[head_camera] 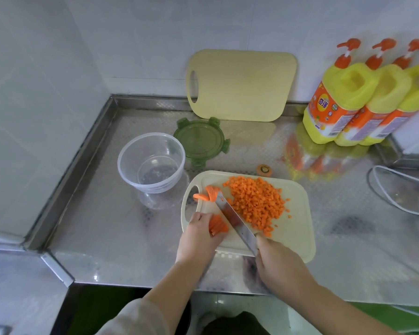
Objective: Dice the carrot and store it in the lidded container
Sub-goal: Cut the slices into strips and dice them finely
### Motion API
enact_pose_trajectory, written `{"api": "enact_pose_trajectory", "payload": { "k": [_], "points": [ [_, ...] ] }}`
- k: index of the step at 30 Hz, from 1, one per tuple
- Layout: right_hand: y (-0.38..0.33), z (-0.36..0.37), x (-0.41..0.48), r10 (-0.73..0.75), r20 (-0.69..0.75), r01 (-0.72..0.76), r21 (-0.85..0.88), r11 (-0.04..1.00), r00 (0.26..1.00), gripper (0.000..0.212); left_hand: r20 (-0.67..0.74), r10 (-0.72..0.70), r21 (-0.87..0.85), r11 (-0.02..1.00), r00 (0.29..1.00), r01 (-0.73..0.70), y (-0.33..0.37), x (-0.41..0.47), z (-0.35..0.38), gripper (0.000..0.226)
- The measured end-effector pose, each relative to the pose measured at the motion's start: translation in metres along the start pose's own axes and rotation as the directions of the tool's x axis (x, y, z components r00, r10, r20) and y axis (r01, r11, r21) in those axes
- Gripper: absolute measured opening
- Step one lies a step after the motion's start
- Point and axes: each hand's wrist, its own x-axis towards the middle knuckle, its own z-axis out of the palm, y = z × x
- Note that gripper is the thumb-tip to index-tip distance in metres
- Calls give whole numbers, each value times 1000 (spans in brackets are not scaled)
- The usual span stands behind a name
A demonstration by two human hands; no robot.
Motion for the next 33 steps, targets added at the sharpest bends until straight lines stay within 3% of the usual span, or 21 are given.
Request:
{"api": "enact_pose_trajectory", "payload": {
  "k": [3, 6, 9, 22, 27, 30, 33],
  "points": [
    [-5, -4, -5, -32, 14, 33, -38, 999, 999, 11, -5, -3, -71, 997, 1000, 3, -1, -3, -5, 43],
    [-11, -7, -7, -35, 13, 36, -69, 997, 999, 2, -24, 12, -98, 995, 1000, -14, 0, -5, -9, 35],
    [-13, -5, -6, -24, 23, 26, -93, 995, 999, 13, -41, 16, -89, 996, 999, -20, 0, -6, -8, 25],
    [-16, 6, 5, -29, 80, 43, -181, 982, 996, 22, -55, -10, -75, 997, 998, 6, -1, -3, -1, 8],
    [-14, 19, 16, -21, 83, 30, -110, 993, 996, 18, -60, -52, -84, 995, 997, 47, -3, -1, 0, 8],
    [-8, 15, 16, -7, 90, 12, -52, 999, 996, 3, -50, -48, -74, 996, 998, 45, -3, -1, -2, 9],
    [1, 10, 16, 20, 44, -20, 0, 1000, 999, 14, -53, -43, -105, 994, 998, 38, -3, -2, -4, 10]
  ]
}}
